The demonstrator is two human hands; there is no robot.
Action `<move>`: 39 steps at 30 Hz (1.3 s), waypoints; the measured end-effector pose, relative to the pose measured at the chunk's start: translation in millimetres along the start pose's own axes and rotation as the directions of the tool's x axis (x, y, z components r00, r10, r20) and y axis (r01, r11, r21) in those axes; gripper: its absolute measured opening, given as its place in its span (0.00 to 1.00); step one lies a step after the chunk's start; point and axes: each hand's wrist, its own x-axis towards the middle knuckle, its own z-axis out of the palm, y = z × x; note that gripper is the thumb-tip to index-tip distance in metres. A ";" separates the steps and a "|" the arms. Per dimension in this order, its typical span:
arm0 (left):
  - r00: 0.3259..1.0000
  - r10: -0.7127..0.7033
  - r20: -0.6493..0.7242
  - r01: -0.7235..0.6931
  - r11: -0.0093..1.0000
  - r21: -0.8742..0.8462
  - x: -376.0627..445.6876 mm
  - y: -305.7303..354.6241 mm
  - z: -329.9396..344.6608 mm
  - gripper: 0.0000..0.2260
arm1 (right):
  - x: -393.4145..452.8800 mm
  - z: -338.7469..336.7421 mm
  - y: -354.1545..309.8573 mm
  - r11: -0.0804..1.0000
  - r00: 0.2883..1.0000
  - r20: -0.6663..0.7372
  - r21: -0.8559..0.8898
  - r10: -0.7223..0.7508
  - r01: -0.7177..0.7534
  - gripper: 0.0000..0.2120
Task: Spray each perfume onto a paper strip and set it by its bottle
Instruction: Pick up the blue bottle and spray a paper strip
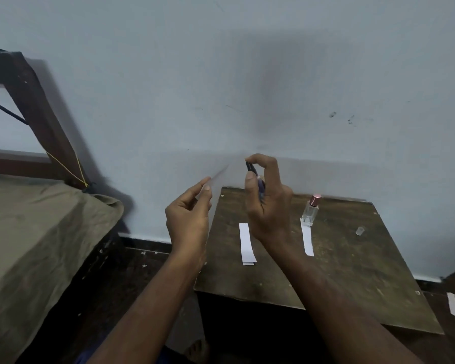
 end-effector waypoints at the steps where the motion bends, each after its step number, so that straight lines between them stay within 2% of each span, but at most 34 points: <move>1: 1.000 -0.016 -0.002 0.016 1.000 -0.006 0.7 -0.4 0.8 0.06 | 2.3 2.5 -1.2 1.000 1.000 0.002 0.029 -0.011 0.011 0.10; 6: 0.999 -0.025 -0.022 0.024 0.999 -0.021 8.4 0.6 0.6 0.10 | 4.9 8.0 -0.9 0.988 0.985 0.076 0.008 -0.157 0.157 0.10; 12: 0.998 0.064 0.012 -0.064 0.998 0.011 2.7 7.3 0.9 0.10 | 13.1 11.2 5.1 0.995 0.996 -0.016 -0.046 -0.092 0.091 0.11; 18: 0.973 0.217 -0.074 -0.213 0.975 0.058 -2.9 12.5 -5.3 0.09 | 14.8 8.6 5.8 0.993 0.996 -0.014 -0.084 -0.085 0.084 0.10; 24: 0.970 0.175 -0.166 -0.183 0.983 -0.031 -0.1 12.7 -19.1 0.06 | 17.4 15.8 6.4 0.988 0.990 -0.024 -0.076 -0.137 0.135 0.05; 32: 0.977 0.173 -0.124 -0.181 0.982 -0.057 -9.6 12.5 -20.3 0.04 | 21.8 32.9 -7.3 0.991 0.989 -0.059 0.016 -0.134 0.135 0.07; 39: 0.980 0.169 -0.109 -0.178 0.980 -0.085 -10.2 16.3 -22.4 0.04 | 20.7 37.0 -9.5 0.991 0.992 -0.029 0.061 -0.120 0.121 0.06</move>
